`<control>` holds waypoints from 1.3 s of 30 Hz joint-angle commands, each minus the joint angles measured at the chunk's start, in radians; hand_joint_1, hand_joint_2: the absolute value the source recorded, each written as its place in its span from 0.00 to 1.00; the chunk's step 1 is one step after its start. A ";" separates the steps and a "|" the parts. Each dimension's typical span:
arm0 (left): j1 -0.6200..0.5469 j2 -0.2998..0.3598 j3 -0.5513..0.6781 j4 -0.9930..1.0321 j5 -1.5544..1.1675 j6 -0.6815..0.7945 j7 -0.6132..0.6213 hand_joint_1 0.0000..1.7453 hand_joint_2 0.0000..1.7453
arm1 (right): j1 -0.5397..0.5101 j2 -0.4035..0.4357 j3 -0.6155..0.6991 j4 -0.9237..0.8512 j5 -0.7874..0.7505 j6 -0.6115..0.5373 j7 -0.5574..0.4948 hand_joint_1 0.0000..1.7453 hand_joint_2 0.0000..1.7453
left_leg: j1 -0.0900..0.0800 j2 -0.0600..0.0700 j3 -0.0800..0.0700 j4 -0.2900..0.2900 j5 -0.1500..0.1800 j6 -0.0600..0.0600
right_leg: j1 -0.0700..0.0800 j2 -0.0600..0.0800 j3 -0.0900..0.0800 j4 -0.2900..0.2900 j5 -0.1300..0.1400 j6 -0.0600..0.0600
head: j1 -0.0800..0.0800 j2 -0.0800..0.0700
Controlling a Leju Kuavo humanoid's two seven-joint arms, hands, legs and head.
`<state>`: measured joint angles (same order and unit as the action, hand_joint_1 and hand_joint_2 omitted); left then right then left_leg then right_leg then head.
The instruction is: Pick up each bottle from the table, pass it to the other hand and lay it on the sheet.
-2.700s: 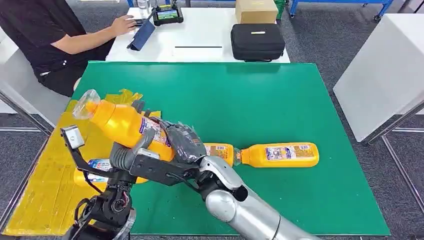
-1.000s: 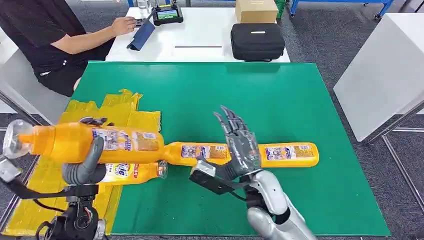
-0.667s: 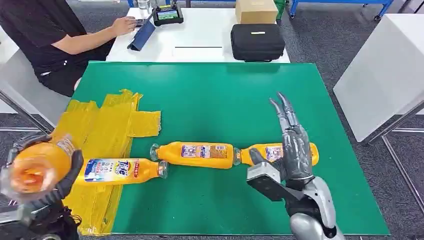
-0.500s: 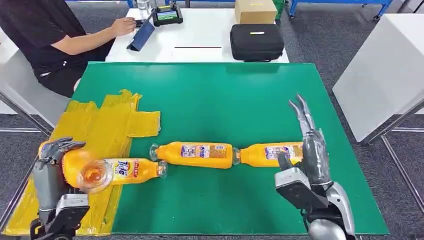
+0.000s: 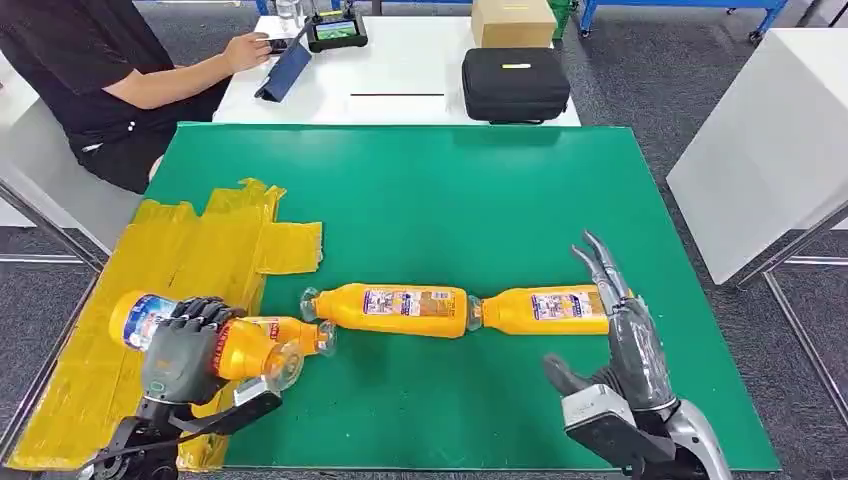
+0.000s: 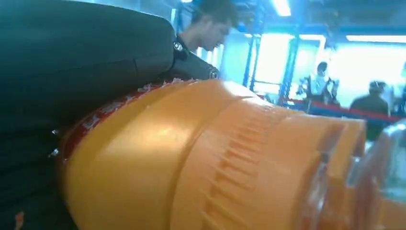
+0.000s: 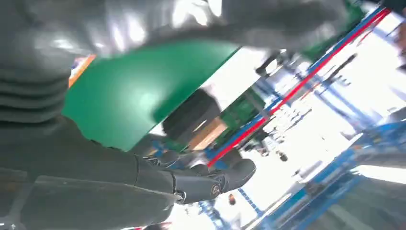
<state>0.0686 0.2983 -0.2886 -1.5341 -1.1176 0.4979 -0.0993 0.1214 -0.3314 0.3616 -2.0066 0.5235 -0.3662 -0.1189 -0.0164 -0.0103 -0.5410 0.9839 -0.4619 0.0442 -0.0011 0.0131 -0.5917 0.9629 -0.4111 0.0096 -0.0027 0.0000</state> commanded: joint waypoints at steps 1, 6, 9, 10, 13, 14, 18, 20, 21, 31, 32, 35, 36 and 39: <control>-0.197 -0.010 -0.149 0.246 -0.090 -0.049 0.057 1.00 1.00 | -0.025 -0.066 0.033 0.032 -0.012 0.022 -0.012 0.00 1.00 | 0.001 -0.002 0.003 -0.001 0.000 -0.002 | 0.000 -0.003 0.005 -0.002 -0.001 0.000 | 0.000 0.000; -0.266 -0.020 -0.176 0.307 -0.119 -0.084 0.086 1.00 1.00 | -0.013 -0.082 0.052 0.027 0.021 0.032 0.006 0.00 1.00 | 0.001 -0.003 0.005 -0.002 0.000 -0.004 | 0.000 -0.006 0.007 -0.001 -0.001 0.001 | 0.000 0.000; -0.282 -0.013 -0.198 0.305 -0.133 -0.113 0.124 0.00 1.00 | 0.009 -0.105 0.064 0.035 0.029 0.036 0.007 0.00 1.00 | 0.001 -0.003 0.006 -0.001 -0.001 -0.004 | 0.001 -0.005 0.008 -0.002 -0.001 0.001 | 0.000 0.000; -0.280 -0.012 -0.199 0.303 -0.135 -0.115 0.134 0.00 1.00 | 0.011 -0.106 0.065 0.039 0.028 0.038 0.010 0.00 1.00 | 0.001 -0.001 0.005 -0.001 0.000 -0.003 | 0.000 -0.003 0.006 -0.001 -0.001 0.001 | 0.000 0.000; -0.271 -0.006 -0.202 0.291 -0.134 -0.142 0.164 0.00 0.00 | 0.017 -0.103 0.072 0.046 0.035 0.049 0.020 0.00 1.00 | 0.001 0.000 0.005 -0.002 0.000 -0.003 | 0.000 -0.002 0.006 -0.002 0.000 0.001 | 0.000 0.000; -0.271 -0.006 -0.202 0.291 -0.134 -0.142 0.164 0.00 0.00 | 0.017 -0.103 0.072 0.046 0.035 0.049 0.020 0.00 1.00 | 0.001 0.001 0.007 -0.002 -0.001 -0.003 | 0.000 -0.002 0.007 -0.002 -0.001 0.001 | -0.001 0.000; -0.252 -0.013 -0.181 0.263 -0.122 -0.159 0.187 0.00 0.00 | 0.038 -0.079 0.063 0.033 0.063 0.077 0.045 0.00 1.00 | 0.001 0.001 0.005 -0.002 0.000 -0.002 | 0.000 -0.001 0.005 -0.002 0.000 0.001 | 0.000 0.000; -0.242 -0.019 -0.162 0.251 -0.103 -0.160 0.191 0.00 0.00 | 0.046 -0.067 0.061 0.030 0.075 0.085 0.053 0.00 1.00 | 0.002 0.001 0.008 -0.002 -0.002 -0.004 | 0.001 -0.001 0.008 -0.002 -0.001 0.001 | -0.001 0.000; -0.239 -0.021 -0.158 0.247 -0.101 -0.160 0.191 0.00 0.00 | 0.047 -0.064 0.062 0.030 0.081 0.089 0.056 0.00 1.00 | 0.001 0.001 0.005 -0.002 -0.001 -0.002 | 0.000 -0.001 0.005 -0.002 0.000 0.001 | 0.000 0.000; -0.105 -0.172 0.024 -0.123 0.573 0.011 -0.058 0.00 0.00 | 0.191 -0.143 -0.068 0.099 0.220 0.076 0.247 0.00 0.00 | 0.001 -0.002 0.002 0.000 -0.001 -0.001 | 0.000 -0.004 0.003 -0.001 -0.001 0.001 | 0.000 0.000; -0.076 -0.166 0.029 -0.213 0.623 0.052 -0.097 0.00 0.00 | 0.226 -0.201 -0.104 0.121 0.153 0.022 0.232 0.00 0.00 | 0.002 -0.002 0.004 0.001 -0.003 -0.002 | 0.001 -0.004 0.006 -0.001 -0.003 0.002 | 0.000 0.000; -0.015 -0.148 0.026 -0.386 0.833 0.174 -0.355 0.00 0.00 | 0.307 -0.322 -0.178 0.133 -0.044 -0.056 0.180 0.00 0.00 | 0.001 -0.001 0.004 0.003 -0.004 -0.002 | 0.001 -0.004 0.006 0.001 -0.004 0.002 | -0.001 0.000; 0.012 -0.127 0.023 -0.432 0.864 0.194 -0.384 0.00 0.00 | 0.338 -0.363 -0.208 0.128 -0.100 -0.072 0.163 0.00 0.00 | 0.000 -0.001 0.001 0.002 -0.004 0.000 | 0.000 -0.003 0.003 0.001 -0.003 0.002 | 0.000 0.000; 0.026 -0.117 0.023 -0.455 0.868 0.200 -0.375 0.00 0.00 | 0.356 -0.373 -0.235 0.116 -0.124 -0.068 0.146 0.00 0.00 | -0.001 0.002 0.001 0.002 -0.005 0.000 | -0.001 -0.001 0.002 0.001 -0.003 0.002 | -0.001 0.000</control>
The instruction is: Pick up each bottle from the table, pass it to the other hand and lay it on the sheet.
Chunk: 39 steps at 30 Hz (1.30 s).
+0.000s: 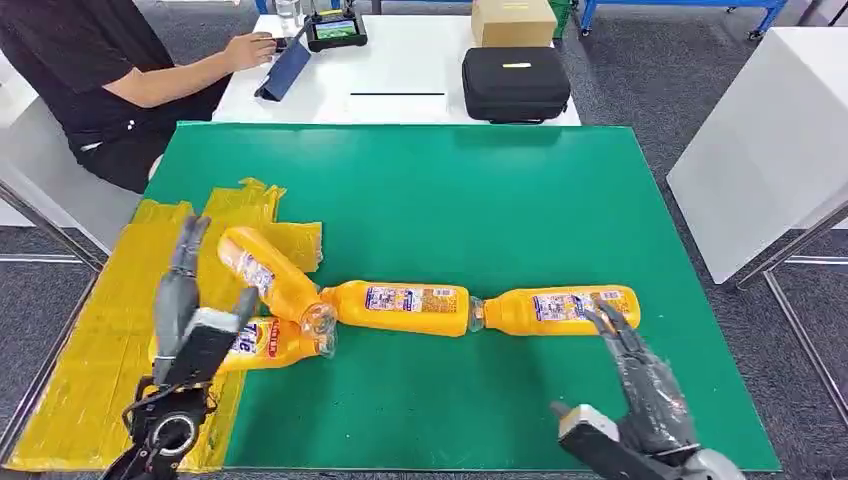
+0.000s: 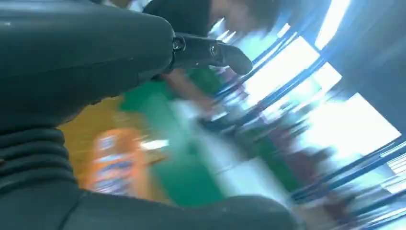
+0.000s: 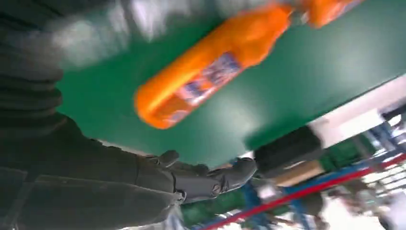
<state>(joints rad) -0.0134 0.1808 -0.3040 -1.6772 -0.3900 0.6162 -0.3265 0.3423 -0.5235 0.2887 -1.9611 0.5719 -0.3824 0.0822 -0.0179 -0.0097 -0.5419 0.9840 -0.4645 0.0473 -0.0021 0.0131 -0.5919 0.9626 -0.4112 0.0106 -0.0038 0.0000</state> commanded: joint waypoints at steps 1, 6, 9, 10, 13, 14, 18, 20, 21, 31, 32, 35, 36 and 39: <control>0.106 -0.009 0.043 -0.320 0.171 0.082 -0.190 0.00 0.00 | 0.134 -0.179 -0.163 0.066 -0.172 -0.054 -0.044 0.00 1.00 | 0.000 0.002 0.005 0.001 -0.006 -0.001 | 0.000 0.000 0.005 0.001 -0.004 0.002 | 0.001 0.000; 0.203 0.023 0.058 -0.453 0.369 0.082 -0.312 0.00 0.00 | 0.229 -0.271 -0.284 0.022 -0.207 -0.106 -0.027 0.00 1.00 | -0.001 0.001 0.001 0.001 -0.004 0.001 | -0.002 0.000 0.001 0.001 -0.004 0.003 | 0.001 0.000; 0.209 0.024 0.059 -0.455 0.374 0.082 -0.318 0.00 0.00 | 0.235 -0.273 -0.294 0.021 -0.214 -0.102 -0.032 0.00 1.00 | -0.001 0.003 0.004 0.001 -0.006 -0.001 | -0.002 0.000 0.004 0.001 -0.005 0.003 | 0.001 0.000; 0.205 0.022 0.059 -0.445 0.377 0.082 -0.324 0.00 0.00 | 0.232 -0.268 -0.291 0.023 -0.212 -0.102 -0.034 0.00 1.00 | 0.000 0.002 0.003 0.000 -0.004 0.000 | -0.001 0.000 0.003 0.000 -0.004 0.003 | 0.000 0.000; 0.252 0.063 0.049 -0.424 0.457 0.082 -0.341 0.00 0.00 | 0.279 -0.340 -0.343 0.040 -0.191 -0.146 -0.013 0.00 1.00 | 0.000 0.001 0.007 0.000 -0.006 -0.002 | -0.001 -0.002 0.008 0.000 -0.006 0.003 | 0.000 0.000; 0.269 0.073 0.044 -0.414 0.485 0.082 -0.338 0.00 0.00 | 0.277 -0.342 -0.358 0.050 -0.187 -0.136 -0.014 0.00 1.00 | 0.000 0.002 0.006 0.000 -0.005 -0.001 | -0.001 -0.001 0.006 0.000 -0.005 0.003 | 0.000 0.000; 0.317 0.155 -0.006 -0.418 0.499 0.043 -0.233 0.00 0.00 | 0.211 -0.286 -0.338 0.086 -0.008 -0.068 0.047 0.00 1.00 | 0.001 0.003 0.006 -0.001 -0.004 -0.001 | -0.001 0.001 0.006 -0.003 -0.003 0.003 | 0.000 0.000; 0.327 0.186 -0.031 -0.419 0.564 -0.044 -0.174 0.00 0.00 | 0.154 -0.269 -0.298 0.117 0.008 -0.031 0.061 0.00 1.00 | 0.001 0.003 0.005 -0.002 -0.004 0.000 | 0.000 0.001 0.006 -0.003 -0.003 0.003 | 0.000 0.000; 0.327 0.184 -0.029 -0.417 0.566 -0.046 -0.175 0.00 0.00 | 0.140 -0.265 -0.291 0.124 0.011 -0.026 0.063 0.00 1.00 | 0.001 0.004 0.008 -0.002 -0.004 -0.001 | 0.000 0.001 0.008 -0.003 -0.004 0.003 | 0.001 0.000; 0.273 0.188 -0.022 -0.347 0.795 -0.282 -0.069 0.00 0.00 | -0.127 -0.130 -0.175 0.216 0.098 0.082 0.050 0.00 1.00 | 0.002 0.005 0.009 -0.003 -0.003 -0.001 | 0.001 0.002 0.009 -0.005 -0.002 0.003 | 0.001 0.000; 0.255 0.182 -0.013 -0.333 0.798 -0.298 -0.052 0.00 0.00 | -0.192 -0.098 -0.146 0.240 0.117 0.108 0.055 0.00 1.00 | 0.003 0.006 0.010 -0.005 -0.003 -0.002 | 0.002 0.004 0.011 -0.007 -0.001 0.002 | 0.000 0.000; 0.222 0.154 0.003 -0.322 0.759 -0.332 -0.023 0.00 0.00 | -0.322 -0.066 -0.055 0.296 0.161 0.161 0.069 0.00 1.00 | 0.002 0.011 0.011 -0.005 -0.002 -0.003 | 0.001 0.008 0.010 -0.007 0.001 0.002 | 0.000 0.000; 0.215 0.145 0.007 -0.321 0.747 -0.335 -0.016 0.00 0.00 | -0.353 -0.062 -0.029 0.311 0.166 0.170 0.072 0.00 1.00 | 0.003 0.010 0.012 -0.005 -0.002 -0.003 | 0.001 0.007 0.011 -0.007 0.000 0.002 | 0.001 0.000; 0.192 0.114 0.026 -0.322 0.731 -0.358 0.016 0.00 0.00 | -0.424 0.004 0.031 0.353 0.168 0.202 0.099 0.00 1.00 | 0.002 0.010 0.010 -0.003 -0.002 -0.002 | 0.001 0.007 0.009 -0.005 0.000 0.002 | 0.000 0.000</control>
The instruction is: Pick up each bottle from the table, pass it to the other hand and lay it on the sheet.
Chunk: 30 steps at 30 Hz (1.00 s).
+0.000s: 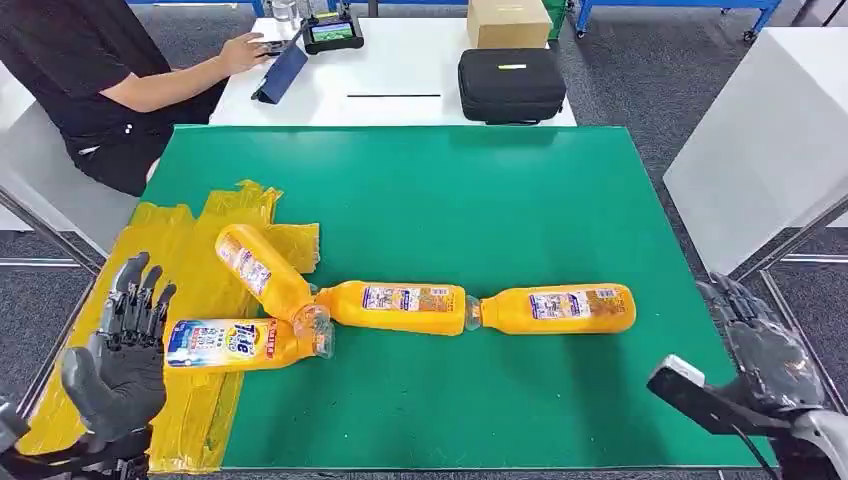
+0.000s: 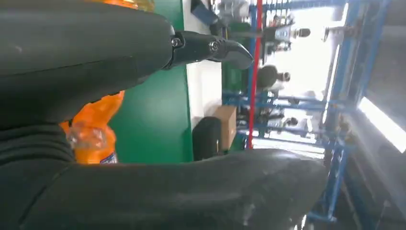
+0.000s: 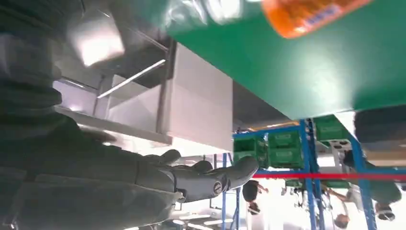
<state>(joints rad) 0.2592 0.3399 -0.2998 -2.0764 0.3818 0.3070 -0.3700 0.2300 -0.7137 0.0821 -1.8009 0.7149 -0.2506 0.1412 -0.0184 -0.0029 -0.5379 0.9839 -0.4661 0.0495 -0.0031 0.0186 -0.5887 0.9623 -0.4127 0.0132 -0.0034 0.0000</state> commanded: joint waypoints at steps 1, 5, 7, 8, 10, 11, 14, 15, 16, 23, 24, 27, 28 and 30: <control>-0.089 -0.048 0.024 0.080 -0.045 -0.058 0.066 0.00 0.00 | -0.326 0.222 0.257 0.205 0.040 0.085 0.056 0.00 1.00 | 0.003 0.005 0.007 -0.004 0.000 -0.006 | 0.003 0.003 0.007 -0.006 0.002 -0.001 | 0.000 0.000; -0.093 -0.057 0.034 0.086 -0.059 -0.080 0.072 0.00 0.00 | -0.358 0.309 0.327 0.251 0.120 0.127 0.105 0.00 1.00 | 0.004 0.003 0.007 -0.003 0.001 -0.004 | 0.003 0.002 0.006 -0.004 0.001 -0.001 | 0.000 0.000; -0.093 -0.057 0.034 0.086 -0.059 -0.080 0.072 0.00 0.00 | -0.358 0.309 0.327 0.251 0.120 0.127 0.105 0.00 1.00 | 0.004 0.003 0.010 -0.004 0.000 -0.006 | 0.004 0.002 0.008 -0.005 0.000 -0.001 | 0.000 0.000; -0.087 -0.058 0.035 0.083 -0.062 -0.082 0.071 0.00 0.00 | -0.355 0.310 0.323 0.249 0.120 0.127 0.105 0.00 1.00 | 0.003 0.002 0.007 -0.003 0.000 -0.004 | 0.003 0.001 0.006 -0.002 0.000 0.000 | 0.000 0.000; -0.087 -0.058 0.036 0.083 -0.062 -0.082 0.071 0.00 0.00 | -0.355 0.307 0.319 0.250 0.118 0.127 0.105 0.00 1.00 | 0.004 0.001 0.008 -0.003 -0.001 -0.006 | 0.003 0.000 0.007 -0.002 -0.001 0.000 | 0.000 0.000; -0.087 -0.059 0.036 0.083 -0.062 -0.082 0.071 0.00 0.00 | -0.354 0.304 0.316 0.249 0.117 0.126 0.105 0.00 1.00 | 0.003 0.000 0.005 -0.002 0.000 -0.004 | 0.003 0.000 0.004 -0.001 0.000 0.000 | 0.000 0.000; -0.110 -0.063 0.038 0.093 -0.098 -0.090 0.073 0.00 0.00 | -0.369 0.363 0.319 0.271 0.158 0.193 0.108 0.00 1.00 | 0.003 -0.001 0.004 -0.002 0.000 -0.004 | 0.002 -0.001 0.004 -0.001 0.000 0.000 | 0.000 0.000; -0.116 -0.065 0.040 0.094 -0.101 -0.090 0.074 0.00 0.00 | -0.372 0.369 0.330 0.276 0.180 0.209 0.111 0.00 1.00 | 0.003 0.000 0.005 -0.002 0.000 -0.005 | 0.003 -0.001 0.005 -0.002 0.000 0.000 | 0.000 0.000; -0.121 -0.068 0.041 0.096 -0.104 -0.089 0.075 0.00 0.00 | -0.371 0.374 0.336 0.283 0.202 0.220 0.113 0.00 1.00 | 0.003 0.000 0.006 -0.002 0.000 -0.005 | 0.003 -0.001 0.006 -0.002 0.000 0.000 | 0.000 0.000; -0.122 -0.095 0.057 0.093 -0.121 -0.094 0.083 0.00 0.00 | -0.412 0.420 0.337 0.328 0.301 0.309 0.127 0.00 1.00 | 0.003 -0.002 0.006 -0.002 -0.001 -0.006 | 0.003 -0.002 0.006 -0.001 -0.001 -0.001 | 0.000 0.000; -0.125 -0.098 0.057 0.092 -0.124 -0.097 0.089 0.00 0.00 | -0.421 0.422 0.338 0.335 0.308 0.319 0.130 0.00 1.00 | 0.002 -0.001 0.003 -0.001 0.000 -0.004 | 0.002 -0.001 0.003 -0.001 0.000 0.000 | 0.000 0.000; -0.130 -0.103 0.058 0.090 -0.129 -0.100 0.101 0.00 0.00 | -0.433 0.417 0.338 0.345 0.341 0.336 0.133 0.00 1.00 | 0.002 -0.002 0.003 -0.001 0.000 -0.004 | 0.002 -0.002 0.003 0.000 0.000 0.000 | 0.000 0.000; -0.131 -0.102 0.059 0.089 -0.130 -0.100 0.101 0.00 0.00 | -0.435 0.417 0.328 0.350 0.351 0.339 0.135 0.00 1.00 | 0.003 -0.002 0.004 -0.001 0.000 -0.005 | 0.002 -0.002 0.004 -0.001 -0.001 0.000 | 0.000 0.000; -0.127 -0.101 0.063 0.088 -0.126 -0.102 0.101 0.00 0.00 | -0.427 0.416 0.311 0.351 0.357 0.339 0.124 0.00 1.00 | 0.002 -0.003 0.004 -0.001 0.000 -0.004 | 0.002 -0.003 0.004 0.000 -0.001 0.000 | 0.000 0.000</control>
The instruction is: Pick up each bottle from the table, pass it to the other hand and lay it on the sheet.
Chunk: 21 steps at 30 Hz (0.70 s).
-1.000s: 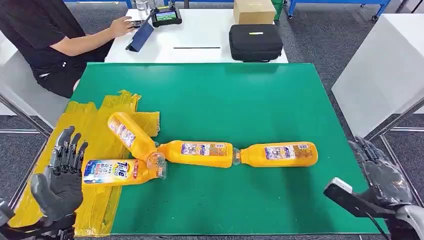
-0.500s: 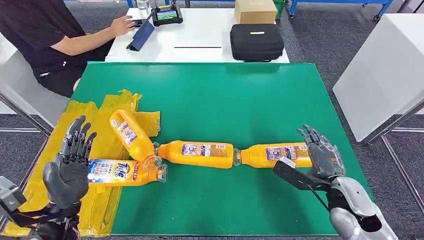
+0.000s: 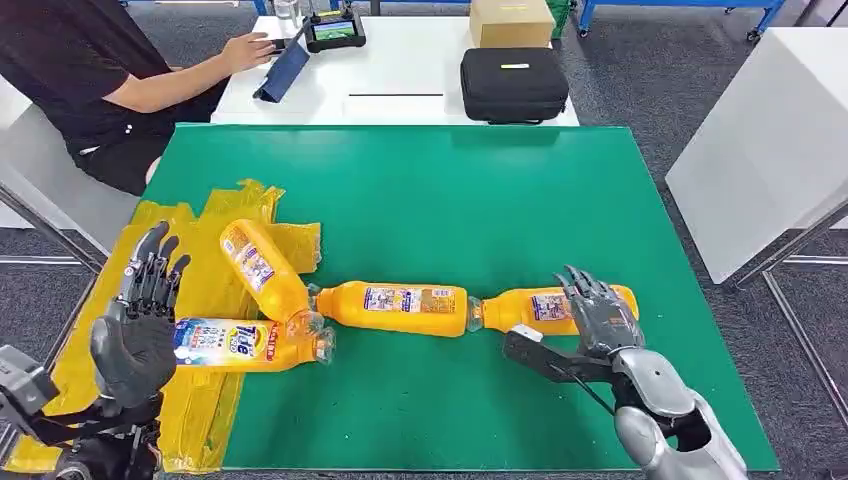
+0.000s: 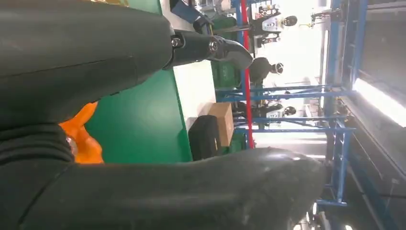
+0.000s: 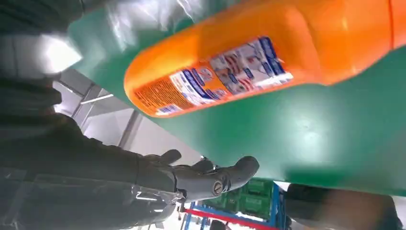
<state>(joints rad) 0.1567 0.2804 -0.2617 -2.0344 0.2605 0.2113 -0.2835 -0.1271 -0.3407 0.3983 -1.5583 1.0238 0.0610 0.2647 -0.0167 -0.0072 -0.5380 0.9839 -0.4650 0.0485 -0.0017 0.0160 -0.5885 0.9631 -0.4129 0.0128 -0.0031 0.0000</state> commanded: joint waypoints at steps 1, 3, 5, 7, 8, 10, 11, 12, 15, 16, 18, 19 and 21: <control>-0.022 -0.041 0.026 0.044 -0.004 -0.007 0.014 0.00 0.00 | -0.066 0.041 -0.009 0.107 0.049 0.027 -0.003 0.00 1.00 | 0.001 0.001 0.005 -0.001 -0.001 -0.004 | 0.001 0.000 0.005 -0.002 -0.001 0.000 | 0.000 0.000; -0.022 -0.041 0.026 0.044 -0.004 -0.007 0.014 0.00 0.00 | -0.066 0.041 -0.009 0.107 0.049 0.027 -0.003 0.00 1.00 | 0.001 0.001 0.004 -0.001 -0.001 -0.004 | 0.001 -0.001 0.005 -0.002 -0.001 0.000 | 0.000 0.000; -0.022 -0.041 0.026 0.044 -0.004 -0.007 0.014 0.00 0.00 | -0.066 0.041 -0.009 0.107 0.049 0.027 -0.003 0.00 1.00 | 0.001 0.001 0.005 -0.001 -0.002 -0.004 | 0.001 0.000 0.005 -0.001 -0.001 0.000 | 0.000 0.000; -0.022 -0.041 0.026 0.044 -0.004 -0.007 0.014 0.00 0.00 | -0.066 0.041 -0.009 0.107 0.049 0.027 -0.003 0.00 1.00 | 0.001 0.001 0.004 -0.001 -0.001 -0.003 | 0.001 0.000 0.004 -0.001 -0.001 0.000 | 0.000 0.000; -0.022 -0.041 0.026 0.044 -0.004 -0.007 0.014 0.00 0.00 | -0.066 0.041 -0.009 0.107 0.049 0.027 -0.003 0.00 1.00 | 0.000 0.001 0.003 -0.001 -0.001 -0.003 | 0.000 0.000 0.003 -0.001 0.000 0.000 | 0.000 0.000; -0.017 -0.046 0.033 0.044 0.003 -0.003 0.011 0.00 0.00 | -0.069 0.048 -0.021 0.117 0.053 0.028 -0.003 0.00 1.00 | 0.000 0.001 0.002 -0.001 -0.001 -0.002 | 0.000 0.000 0.002 -0.001 0.000 0.000 | 0.000 0.000; -0.014 -0.046 0.037 0.044 0.009 -0.002 0.010 0.00 0.00 | -0.076 0.052 -0.033 0.133 0.059 0.032 -0.002 0.00 1.00 | 0.001 0.001 0.003 -0.001 -0.001 -0.003 | 0.001 0.000 0.003 -0.001 -0.001 0.000 | 0.000 0.000; -0.011 -0.047 0.039 0.044 0.017 -0.003 0.010 0.00 0.00 | -0.083 0.053 -0.044 0.150 0.065 0.038 -0.004 0.00 1.00 | 0.001 0.002 0.005 -0.001 -0.002 -0.004 | 0.001 0.000 0.005 -0.001 -0.001 0.000 | 0.000 0.000; 0.019 -0.040 0.045 0.037 0.021 -0.006 0.001 0.00 0.00 | -0.093 0.038 -0.069 0.192 0.072 0.042 -0.007 0.00 1.00 | 0.001 0.002 0.005 -0.001 -0.002 -0.004 | 0.001 0.000 0.005 -0.001 -0.001 0.000 | 0.000 0.000; 0.039 -0.041 0.052 0.032 0.022 -0.006 -0.009 0.00 0.00 | -0.081 0.037 -0.085 0.191 0.078 0.040 -0.008 0.00 1.00 | 0.000 0.002 0.003 -0.001 -0.001 -0.003 | 0.000 0.001 0.003 -0.001 0.000 0.000 | 0.000 0.000; 0.075 -0.037 0.059 0.027 0.028 -0.007 -0.024 0.00 0.00 | -0.048 0.027 -0.097 0.187 0.081 0.036 -0.009 0.00 1.00 | 0.001 0.002 0.007 -0.002 -0.002 -0.005 | 0.001 0.000 0.007 -0.002 -0.001 0.000 | 0.000 0.000; 0.089 -0.035 0.063 0.023 0.031 -0.006 -0.029 0.00 0.00 | -0.031 0.026 -0.105 0.173 0.084 0.036 -0.010 0.00 1.00 | 0.002 0.002 0.008 -0.002 -0.003 -0.005 | 0.001 0.000 0.008 -0.003 -0.002 0.000 | 0.000 0.000; 0.108 -0.035 0.066 0.017 0.037 -0.007 -0.038 0.00 0.00 | -0.006 0.029 -0.110 0.167 0.091 0.037 -0.013 0.00 1.00 | 0.001 0.000 0.006 -0.002 -0.002 -0.004 | 0.001 -0.001 0.006 -0.002 -0.002 0.000 | 0.000 0.000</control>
<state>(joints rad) 0.1888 0.2647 -0.2338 -2.0344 0.2827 0.2071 -0.2960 -0.1689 -0.3178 0.3399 -1.4595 1.1009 0.0950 0.2617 -0.0167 -0.0073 -0.5381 0.9839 -0.4650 0.0485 -0.0018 0.0161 -0.5886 0.9631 -0.4129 0.0128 -0.0030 0.0000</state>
